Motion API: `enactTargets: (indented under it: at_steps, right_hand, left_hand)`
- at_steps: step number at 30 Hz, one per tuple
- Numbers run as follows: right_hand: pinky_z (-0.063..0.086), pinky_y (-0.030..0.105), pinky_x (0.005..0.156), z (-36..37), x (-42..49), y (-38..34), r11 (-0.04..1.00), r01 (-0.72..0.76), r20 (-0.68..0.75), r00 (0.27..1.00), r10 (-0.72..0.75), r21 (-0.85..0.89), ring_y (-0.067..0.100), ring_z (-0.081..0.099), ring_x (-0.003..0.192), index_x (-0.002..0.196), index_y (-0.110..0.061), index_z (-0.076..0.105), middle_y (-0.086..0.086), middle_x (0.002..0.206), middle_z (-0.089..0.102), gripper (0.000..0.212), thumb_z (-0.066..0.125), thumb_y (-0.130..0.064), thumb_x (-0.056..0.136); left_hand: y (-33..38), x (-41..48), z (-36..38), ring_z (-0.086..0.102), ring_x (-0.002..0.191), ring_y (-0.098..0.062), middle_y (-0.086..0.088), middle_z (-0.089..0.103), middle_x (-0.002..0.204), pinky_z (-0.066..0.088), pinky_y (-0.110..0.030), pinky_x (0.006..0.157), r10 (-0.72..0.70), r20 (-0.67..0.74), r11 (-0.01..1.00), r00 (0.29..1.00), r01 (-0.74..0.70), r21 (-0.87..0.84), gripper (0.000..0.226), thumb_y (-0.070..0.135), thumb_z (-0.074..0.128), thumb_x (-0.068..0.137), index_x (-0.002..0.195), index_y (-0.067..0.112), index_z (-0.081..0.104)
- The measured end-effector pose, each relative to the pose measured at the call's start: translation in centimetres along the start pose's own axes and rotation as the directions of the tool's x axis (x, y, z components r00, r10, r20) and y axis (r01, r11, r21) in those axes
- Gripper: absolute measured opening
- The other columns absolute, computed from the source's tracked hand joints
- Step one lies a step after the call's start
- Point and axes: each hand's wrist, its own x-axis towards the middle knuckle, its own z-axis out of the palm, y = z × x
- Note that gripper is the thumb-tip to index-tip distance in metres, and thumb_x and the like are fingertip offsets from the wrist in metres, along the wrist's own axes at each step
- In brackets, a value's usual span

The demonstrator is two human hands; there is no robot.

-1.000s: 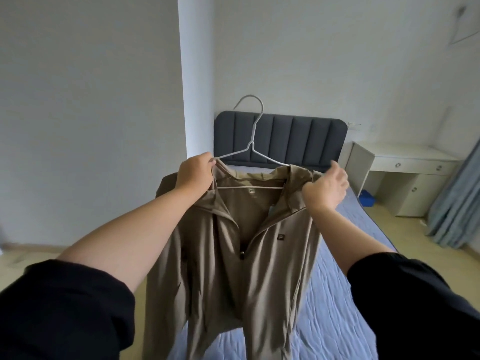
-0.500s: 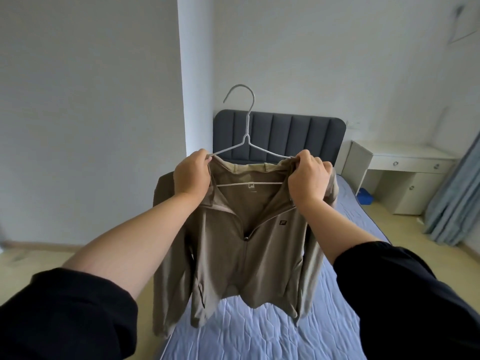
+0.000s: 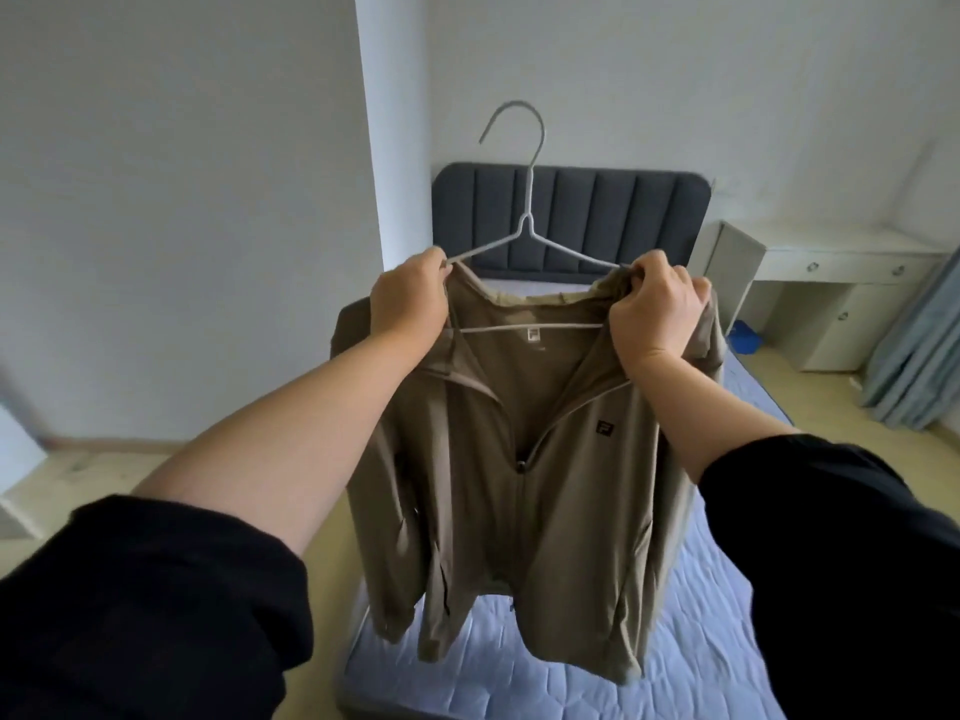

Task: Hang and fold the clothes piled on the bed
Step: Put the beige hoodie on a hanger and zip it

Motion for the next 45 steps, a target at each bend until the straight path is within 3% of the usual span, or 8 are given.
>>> enactTargets:
  at_steps: [9,16,23,29,33,36,39,45]
  right_hand:
    - [0.035,0.038,0.081,6.4,-5.3,4.7,0.965,-0.055,0.391,0.907,0.155,-0.257,0.036,0.05,0.093,0.097,-0.013,0.055,0.015,0.096,0.064,0.016,0.049,-0.007,0.084]
    - [0.031,0.037,0.085,12.0,-11.9,9.4,0.928,-0.015,0.621,0.739,0.261,-0.372,0.035,0.055,0.09,0.094,-0.013,0.052,0.016,0.093,0.066,0.019,0.048,-0.002,0.08]
    - [0.033,0.038,0.081,20.0,-16.9,17.0,0.918,0.15,0.794,0.564,0.225,-0.366,0.027,0.042,0.072,0.097,-0.01,0.056,0.014,0.086,0.062,0.022,0.044,0.0,0.082]
    - [0.032,0.037,0.081,28.0,-20.3,23.8,0.921,0.315,0.866,0.498,0.044,-0.228,0.034,0.052,0.094,0.096,-0.006,0.069,0.014,0.1,0.057,0.021,0.051,-0.005,0.085]
    - [0.036,0.034,0.065,33.0,-23.3,26.8,0.952,0.117,0.84,0.509,0.186,-0.281,0.033,0.054,0.076,0.091,-0.01,0.064,0.012,0.093,0.063,0.022,0.043,-0.014,0.092]
    - [0.036,0.032,0.068,36.6,-25.3,28.5,0.944,-0.084,0.796,0.516,0.315,-0.319,0.03,0.055,0.085,0.107,-0.016,0.06,0.008,0.106,0.063,0.024,0.038,-0.019,0.095]
    - [0.039,0.035,0.078,39.9,-28.0,29.4,0.908,-0.201,0.805,0.419,0.419,-0.368,0.033,0.055,0.106,0.132,-0.021,0.044,0.009,0.125,0.057,0.036,0.039,-0.022,0.096]
    - [0.039,0.033,0.092,44.6,-36.9,30.9,0.932,-0.095,0.921,0.147,0.362,-0.351,0.028,0.049,0.119,0.13,-0.014,0.049,0.008,0.134,0.049,0.038,0.041,-0.016,0.093]
  left_hand:
    - [-5.2,-1.1,5.6,0.054,0.075,-0.025,-0.007,0.059,0.083,0.035,-0.029,0.06,-0.132,0.349,0.97,0.928,0.049,0.237,0.027,0.028,0.044,0.101,0.088,0.01,0.06]
    - [-9.7,-5.9,13.0,0.045,0.113,-0.03,-0.01,0.05,0.119,0.04,-0.036,0.091,-0.326,0.545,0.903,0.772,0.085,0.42,0.03,0.032,0.056,0.095,0.113,0.01,0.066]
    - [-14.7,-11.0,23.2,0.062,0.098,-0.033,-0.014,0.065,0.108,0.037,-0.03,0.066,-0.507,0.671,0.828,0.541,0.089,0.554,0.032,0.034,0.051,0.097,0.108,0.009,0.068]
    - [-18.0,-15.8,31.8,0.061,0.087,-0.032,-0.012,0.067,0.097,0.037,-0.031,0.062,-0.601,0.591,0.763,0.539,0.166,0.624,0.029,0.033,0.052,0.097,0.1,0.01,0.069]
    - [-20.8,-17.0,37.2,0.057,0.085,-0.029,-0.011,0.066,0.102,0.037,-0.033,0.062,-0.629,0.53,0.764,0.568,0.329,0.555,0.024,0.032,0.049,0.098,0.106,0.015,0.063]
    - [-22.9,-18.1,41.7,0.049,0.121,-0.029,-0.009,0.05,0.135,0.043,-0.039,0.091,-0.537,0.657,0.84,0.528,0.407,0.359,0.049,0.029,0.055,0.095,0.141,0.021,0.04]
    - [-24.6,-20.5,45.2,0.032,0.138,-0.025,-0.003,0.029,0.154,0.034,-0.039,0.107,-0.465,0.756,0.86,0.461,0.439,0.261,0.073,0.021,0.056,0.093,0.152,0.023,0.014]
    - [-28.3,-29.0,51.1,0.027,0.14,-0.023,-0.003,0.023,0.156,0.031,-0.036,0.11,-0.455,0.865,0.807,0.211,0.509,0.3,0.07,0.017,0.049,0.094,0.153,0.022,0.012]
